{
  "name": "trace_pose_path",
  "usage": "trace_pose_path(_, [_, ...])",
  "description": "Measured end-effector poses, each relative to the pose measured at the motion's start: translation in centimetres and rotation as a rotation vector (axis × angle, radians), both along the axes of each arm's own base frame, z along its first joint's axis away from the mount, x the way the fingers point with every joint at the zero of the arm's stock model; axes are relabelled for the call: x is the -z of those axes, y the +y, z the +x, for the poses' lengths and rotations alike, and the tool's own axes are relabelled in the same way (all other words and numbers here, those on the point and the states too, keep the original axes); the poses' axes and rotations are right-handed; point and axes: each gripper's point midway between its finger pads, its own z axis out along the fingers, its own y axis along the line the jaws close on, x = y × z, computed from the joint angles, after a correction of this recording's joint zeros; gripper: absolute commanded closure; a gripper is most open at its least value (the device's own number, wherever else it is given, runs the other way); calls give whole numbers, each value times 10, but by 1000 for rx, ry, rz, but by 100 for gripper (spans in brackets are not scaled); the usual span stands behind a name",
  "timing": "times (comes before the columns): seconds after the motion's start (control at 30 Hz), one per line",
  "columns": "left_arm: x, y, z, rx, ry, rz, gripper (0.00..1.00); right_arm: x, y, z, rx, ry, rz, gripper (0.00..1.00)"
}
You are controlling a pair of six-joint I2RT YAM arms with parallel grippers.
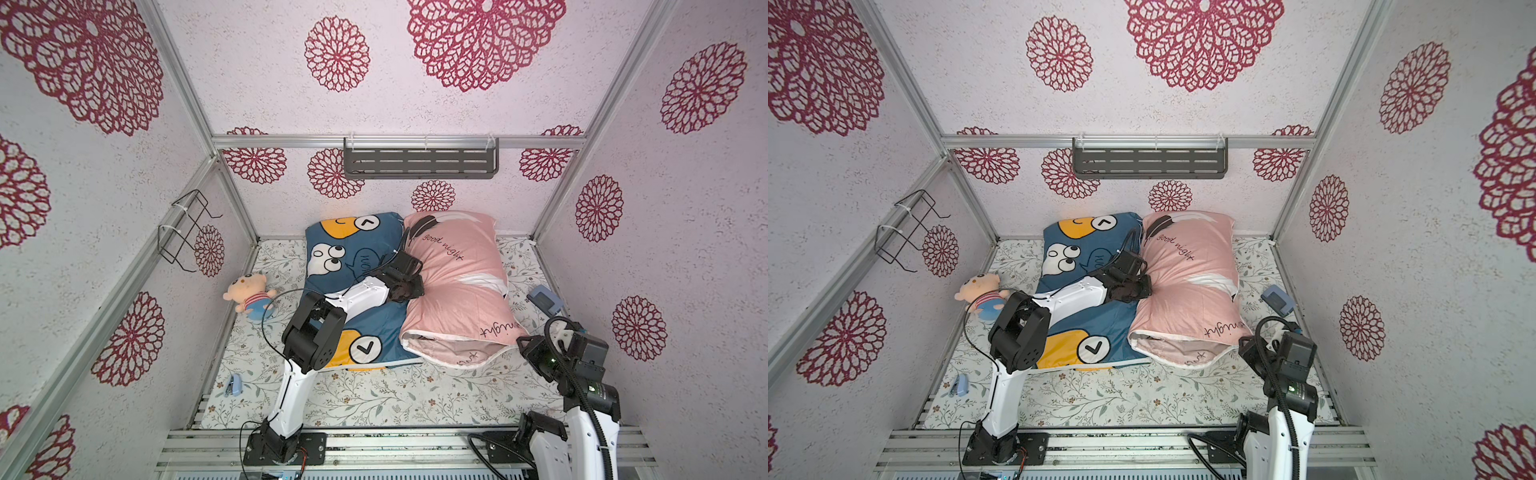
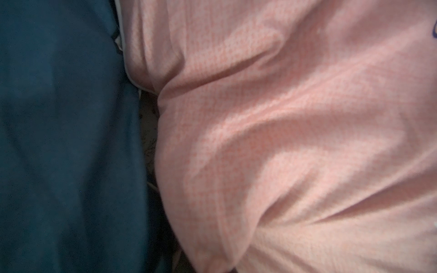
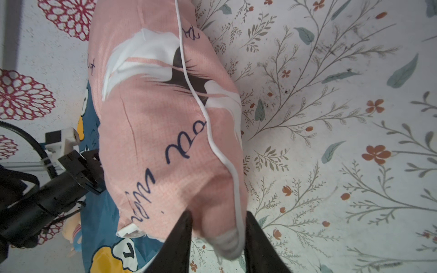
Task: Zip up pillowcases
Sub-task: Pick up the pillowcase from the center of the board.
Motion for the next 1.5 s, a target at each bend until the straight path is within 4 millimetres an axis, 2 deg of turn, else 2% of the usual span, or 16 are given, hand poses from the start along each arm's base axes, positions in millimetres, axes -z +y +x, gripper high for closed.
trace_pose_path(0.2, [0,0,0,-3,2,-2,98,3,0,4,-4,-22,22,71])
trace_pose_path(0.33, [0,1,0,-7,2,-7,97,5,5,4,-20,-35,48,65])
trace_pose_path(0.43, [-1,1,0,-12,3,-11,96,5,9,5,-33,-53,73,64])
trace_pose_path(0.67, [-1,2,0,-16,9,-19,94,7,14,1,-40,-53,93,86])
trace_pose_path(0.77, [-2,2,-1,-19,7,-21,81,0,14,1,-44,-59,87,94])
trace_pose_path(0.9, [-12,14,8,-53,-24,-18,55,-11,14,1,-49,-69,83,100])
trace_pose_path(1.03, [-36,42,32,-120,-94,-19,29,-19,15,0,-54,-67,82,100])
trace_pose_path(1.17, [-69,65,42,-154,-163,-21,15,-26,17,-1,-63,-62,92,100])
trace_pose_path(1.27, [-104,72,36,-140,-222,-28,14,-32,20,-1,-74,-63,103,100])
trace_pose_path(1.37, [-151,73,25,-109,-298,-66,18,-38,23,-1,-90,-61,119,100])
trace_pose_path(1.43, [-187,69,13,-69,-337,-136,22,-45,26,1,-106,-71,132,100])
trace_pose_path(1.5, [-221,56,-3,-13,-360,-250,26,-55,29,4,-124,-96,151,100])
